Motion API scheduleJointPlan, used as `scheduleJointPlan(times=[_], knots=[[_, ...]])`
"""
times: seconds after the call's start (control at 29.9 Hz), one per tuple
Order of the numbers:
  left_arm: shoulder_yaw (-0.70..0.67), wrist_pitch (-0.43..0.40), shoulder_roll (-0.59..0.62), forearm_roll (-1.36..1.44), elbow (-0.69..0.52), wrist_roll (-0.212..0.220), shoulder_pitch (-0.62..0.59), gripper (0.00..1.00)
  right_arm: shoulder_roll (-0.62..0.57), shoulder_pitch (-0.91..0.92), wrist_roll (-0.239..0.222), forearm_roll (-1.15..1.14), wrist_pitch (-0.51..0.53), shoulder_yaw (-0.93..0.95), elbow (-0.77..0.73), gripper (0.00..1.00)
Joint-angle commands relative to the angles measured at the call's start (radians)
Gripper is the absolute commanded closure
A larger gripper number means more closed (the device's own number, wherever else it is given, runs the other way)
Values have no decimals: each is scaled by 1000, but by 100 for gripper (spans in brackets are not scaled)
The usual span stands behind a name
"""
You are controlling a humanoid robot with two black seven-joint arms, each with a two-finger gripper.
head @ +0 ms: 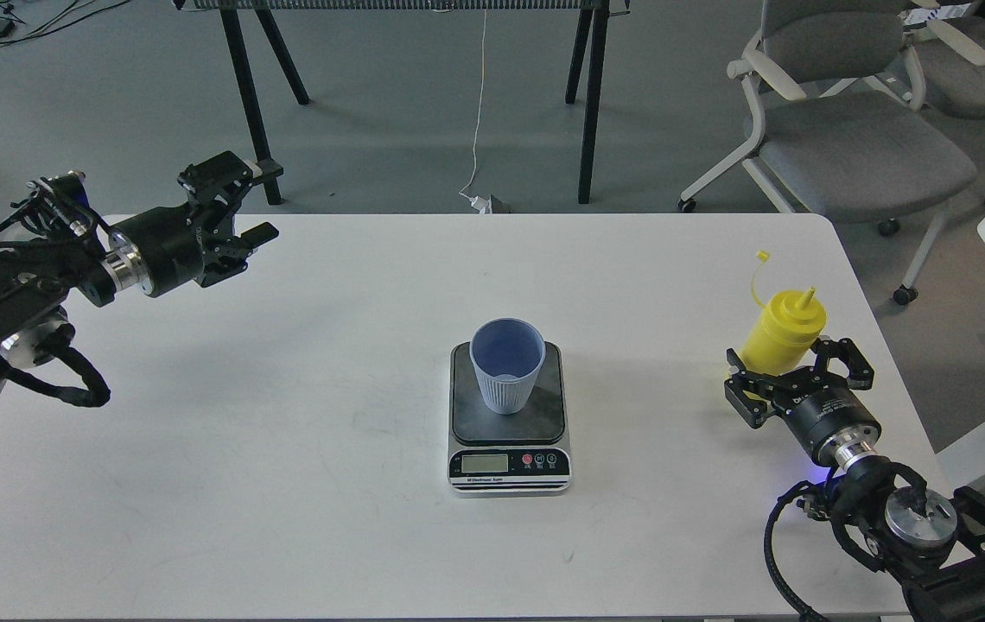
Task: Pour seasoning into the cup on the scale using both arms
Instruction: 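Close the right gripper around the yellow bottle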
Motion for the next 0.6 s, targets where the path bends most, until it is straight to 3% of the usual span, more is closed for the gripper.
scheduleJointPlan(times=[0.0, 0.23, 0.33, 0.5, 0.57], knots=[[-1, 0, 0, 0, 0, 0, 6, 0, 3, 1, 1, -3, 0, -2, -1, 4], [-1, 0, 0, 0, 0, 0, 10, 0, 3, -5, 6, -21, 0, -1, 1, 23], [-1, 0, 0, 0, 0, 0, 10, 0, 3, -8, 8, -21, 0, 1, 2, 39], [-1, 0, -5, 0, 22, 0, 11, 0, 3, -11, 26, -23, 0, 2, 2, 79], [-1, 0, -5, 0, 22, 0, 13, 0, 3, -11, 26, -23, 0, 1, 1, 85]])
